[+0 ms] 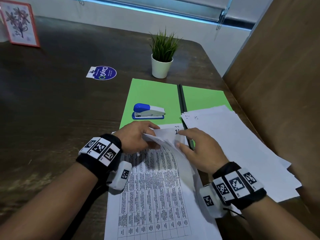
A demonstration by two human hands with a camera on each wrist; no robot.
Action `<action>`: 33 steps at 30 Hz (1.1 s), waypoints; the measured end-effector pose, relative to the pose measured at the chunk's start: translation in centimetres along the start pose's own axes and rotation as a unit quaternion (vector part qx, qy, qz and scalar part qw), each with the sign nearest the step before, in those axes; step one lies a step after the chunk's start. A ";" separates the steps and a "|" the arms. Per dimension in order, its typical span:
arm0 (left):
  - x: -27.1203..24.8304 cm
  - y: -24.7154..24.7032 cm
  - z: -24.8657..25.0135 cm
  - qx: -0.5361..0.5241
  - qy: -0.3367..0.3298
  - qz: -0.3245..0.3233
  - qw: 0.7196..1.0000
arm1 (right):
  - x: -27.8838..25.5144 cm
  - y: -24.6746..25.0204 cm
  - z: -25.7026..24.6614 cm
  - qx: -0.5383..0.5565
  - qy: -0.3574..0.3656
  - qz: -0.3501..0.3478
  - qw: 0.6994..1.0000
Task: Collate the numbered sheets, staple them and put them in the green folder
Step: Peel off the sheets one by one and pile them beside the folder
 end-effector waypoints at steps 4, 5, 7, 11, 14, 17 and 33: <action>0.0 0.1 0.0 0.005 -0.002 -0.002 1.000 | 0.3 0.1 0.0 -0.030 0.003 -0.008 0.999; 0.0 0.1 -0.1 0.009 -0.004 -0.002 1.000 | 0.4 0.1 0.0 -0.037 0.002 -0.011 0.999; 0.0 0.0 -0.2 0.016 -0.009 -0.002 1.000 | 0.6 0.1 0.0 -0.046 0.006 -0.013 0.999; 0.1 0.0 -0.3 0.023 0.000 -0.003 1.000 | 0.4 -0.2 0.0 -0.076 0.041 0.003 0.996; 0.1 -0.1 -0.2 0.022 -0.002 -0.002 1.000 | 0.0 -0.3 0.0 -0.073 0.065 0.030 0.995; 0.0 0.0 -0.1 0.013 -0.006 -0.007 1.000 | -0.4 -0.6 -0.1 -0.078 0.105 0.062 0.989; 0.0 0.0 -0.1 0.005 -0.006 -0.007 1.000 | -0.2 -2.0 0.0 0.078 0.058 0.116 0.988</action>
Point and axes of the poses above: each hand's wrist, its own x-axis towards the middle knuckle, its own y-axis out of the back of the hand, z = x × y, the point moved 1 cm from there along x, towards the middle knuckle, and after that the axes turned 12 degrees about x, right-handed, at the moved point
